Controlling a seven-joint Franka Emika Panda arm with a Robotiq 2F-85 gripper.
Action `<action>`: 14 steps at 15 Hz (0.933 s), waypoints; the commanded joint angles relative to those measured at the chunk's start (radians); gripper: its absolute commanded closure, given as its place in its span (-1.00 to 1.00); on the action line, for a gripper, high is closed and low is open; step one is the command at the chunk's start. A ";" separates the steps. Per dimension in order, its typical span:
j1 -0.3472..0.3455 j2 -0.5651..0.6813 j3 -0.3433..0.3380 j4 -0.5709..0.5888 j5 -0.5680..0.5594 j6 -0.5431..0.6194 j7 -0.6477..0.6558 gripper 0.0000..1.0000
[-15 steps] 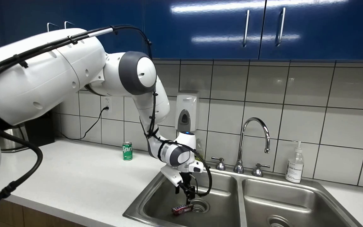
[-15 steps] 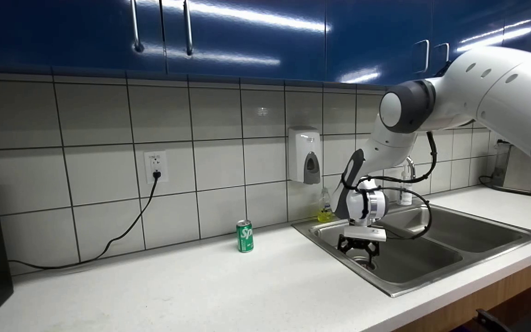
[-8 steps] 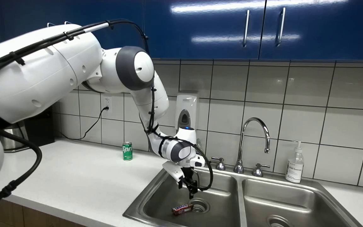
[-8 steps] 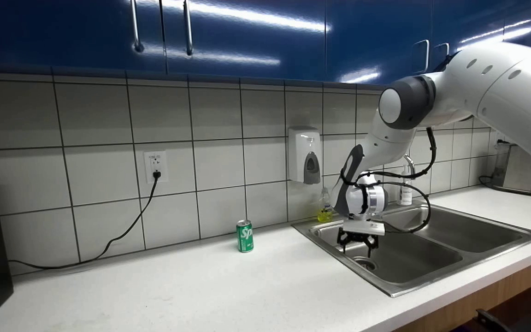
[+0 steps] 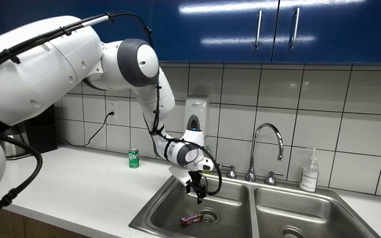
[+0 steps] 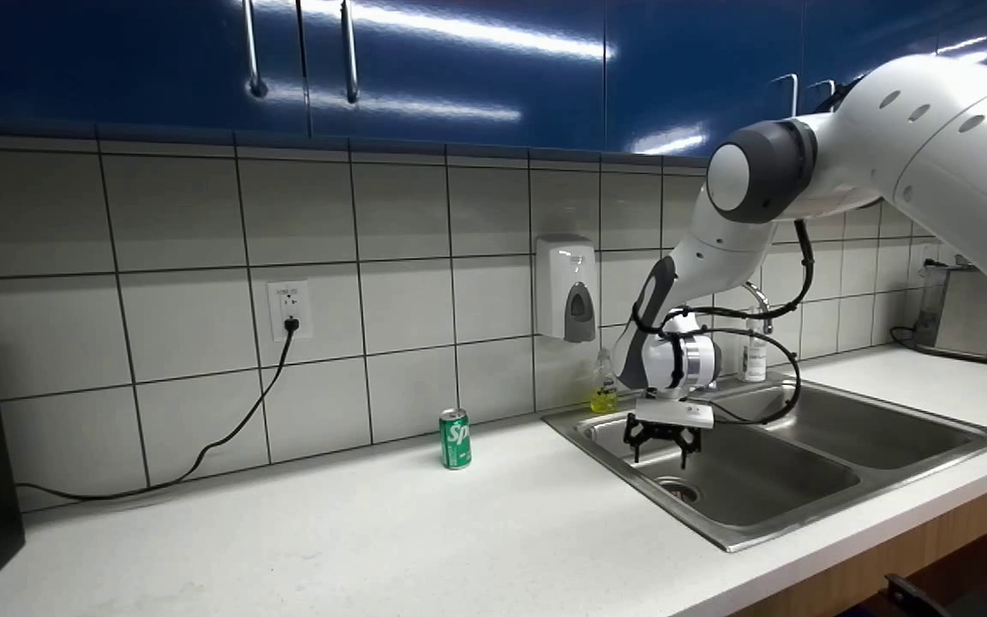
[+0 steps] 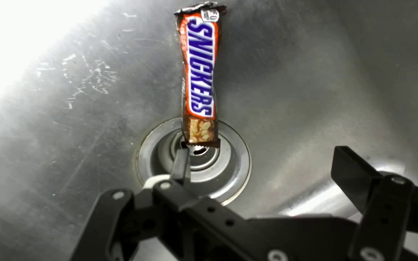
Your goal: Put the chocolate bar inside the sink
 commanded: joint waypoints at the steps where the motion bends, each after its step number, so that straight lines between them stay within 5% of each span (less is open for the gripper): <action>1: 0.024 -0.094 -0.009 -0.110 -0.020 0.037 0.022 -1.00; 14: 0.094 -0.341 -0.005 -0.401 -0.079 0.084 -0.012 -1.00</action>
